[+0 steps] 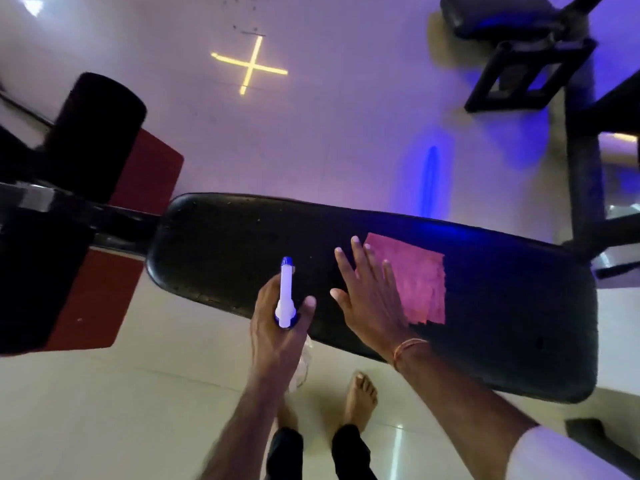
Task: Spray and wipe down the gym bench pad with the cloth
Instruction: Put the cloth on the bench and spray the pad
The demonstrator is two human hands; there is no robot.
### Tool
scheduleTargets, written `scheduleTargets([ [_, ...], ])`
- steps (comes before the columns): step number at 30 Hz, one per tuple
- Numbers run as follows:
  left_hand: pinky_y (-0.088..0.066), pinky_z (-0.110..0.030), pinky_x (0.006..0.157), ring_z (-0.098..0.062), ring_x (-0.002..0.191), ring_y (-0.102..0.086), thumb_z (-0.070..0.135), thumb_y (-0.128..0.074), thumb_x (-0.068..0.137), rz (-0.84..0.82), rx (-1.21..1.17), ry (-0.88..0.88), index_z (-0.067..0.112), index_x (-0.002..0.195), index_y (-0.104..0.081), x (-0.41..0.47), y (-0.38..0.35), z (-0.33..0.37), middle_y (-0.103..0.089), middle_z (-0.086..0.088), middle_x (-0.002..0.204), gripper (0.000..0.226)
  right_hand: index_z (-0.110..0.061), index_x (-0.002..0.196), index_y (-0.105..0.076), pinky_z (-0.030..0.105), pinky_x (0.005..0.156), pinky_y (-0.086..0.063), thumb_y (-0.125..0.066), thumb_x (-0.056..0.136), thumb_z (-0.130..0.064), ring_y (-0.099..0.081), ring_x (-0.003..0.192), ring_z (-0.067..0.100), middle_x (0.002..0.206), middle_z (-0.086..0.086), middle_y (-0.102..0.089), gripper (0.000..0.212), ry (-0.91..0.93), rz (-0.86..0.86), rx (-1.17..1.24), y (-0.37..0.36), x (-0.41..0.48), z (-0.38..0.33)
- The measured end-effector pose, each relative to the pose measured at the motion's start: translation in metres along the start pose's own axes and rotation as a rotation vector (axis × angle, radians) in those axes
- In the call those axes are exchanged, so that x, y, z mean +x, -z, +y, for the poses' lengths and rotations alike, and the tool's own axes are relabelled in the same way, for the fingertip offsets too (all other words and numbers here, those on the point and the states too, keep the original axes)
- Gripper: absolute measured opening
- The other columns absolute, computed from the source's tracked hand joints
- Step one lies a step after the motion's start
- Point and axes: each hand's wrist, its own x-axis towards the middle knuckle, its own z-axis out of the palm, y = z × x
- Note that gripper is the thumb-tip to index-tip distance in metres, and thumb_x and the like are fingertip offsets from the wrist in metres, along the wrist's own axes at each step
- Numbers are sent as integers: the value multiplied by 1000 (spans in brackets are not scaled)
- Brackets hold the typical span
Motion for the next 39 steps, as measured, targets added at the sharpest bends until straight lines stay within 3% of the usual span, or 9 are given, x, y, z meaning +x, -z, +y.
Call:
scheduleTargets([
  [2, -60, -54, 81, -27, 86, -72, 42, -76, 90, 39, 20, 46, 50, 121, -62, 5, 21, -9, -72, 15, 113, 35, -31, 166, 5, 57, 130, -4, -37, 109, -50, 11, 163, 27, 175, 3, 19, 74, 74, -32, -51, -5, 22, -23],
  [5, -61, -50, 69, -26, 70, -70, 56, -70, 83, 122, 11, 113, 44, 106, -65, 15, 56, -28, -73, 16, 95, 27, -29, 167, 3, 59, 129, -5, -37, 109, -52, 7, 164, 29, 176, 5, 15, 74, 188, -63, -120, -18, 52, -63],
  [9, -57, -38, 51, -27, 56, -61, 59, -67, 83, 199, -57, 182, 38, 92, -68, 32, 90, -53, -67, 3, 73, 23, -26, 167, 4, 59, 128, -1, -40, 108, -52, 7, 163, 31, 176, 6, 16, 78, 273, -95, -187, -37, 81, -109],
  [12, -59, -56, 60, -34, 60, -61, 55, -66, 86, 241, -4, 240, 29, 81, -63, 47, 108, -70, -57, 3, 61, 26, -25, 166, 10, 60, 128, 0, -42, 107, -54, 13, 162, 31, 175, 5, 20, 84, 276, -121, -218, -48, 98, -137],
  [16, -60, -57, 61, -35, 66, -66, 58, -64, 86, 234, 27, 253, 30, 83, -62, 65, 124, -75, -62, 0, 64, 29, -23, 165, 18, 63, 127, 4, -39, 105, -61, 19, 161, 30, 173, 3, 26, 91, 210, -166, -238, -65, 109, -155],
  [23, -59, -50, 60, -27, 58, -68, 63, -59, 87, 265, 143, 228, 36, 77, -56, 84, 146, -78, -62, 2, 60, 29, -22, 158, 30, 63, 127, 0, -34, 102, -68, 16, 162, 31, 165, 1, 37, 97, 178, -138, -361, -78, 112, -154],
  [31, -61, -54, 66, -37, 68, -67, 59, -59, 87, 218, 113, 319, 23, 79, -59, 67, 159, -85, -63, -3, 68, 37, -21, 164, 20, 64, 128, -2, -37, 103, -65, 14, 162, 31, 173, 4, 25, 94, 147, -145, -373, -76, 110, -159],
  [35, -61, -55, 71, -38, 72, -67, 52, -62, 88, 104, 126, 312, 35, 77, -58, 50, 153, -87, -59, 2, 67, 21, -18, 166, 9, 62, 130, -8, -40, 105, -61, 6, 163, 32, 176, 7, 13, 90, 138, -94, -311, -75, 86, -154],
  [39, -61, -55, 70, -38, 70, -68, 48, -66, 89, 12, 170, 279, 24, 79, -62, 42, 129, -79, -62, -2, 66, 26, -16, 167, 9, 60, 131, -6, -38, 105, -61, 6, 163, 32, 176, 10, 12, 89, 44, -70, -312, -70, 53, -119],
])
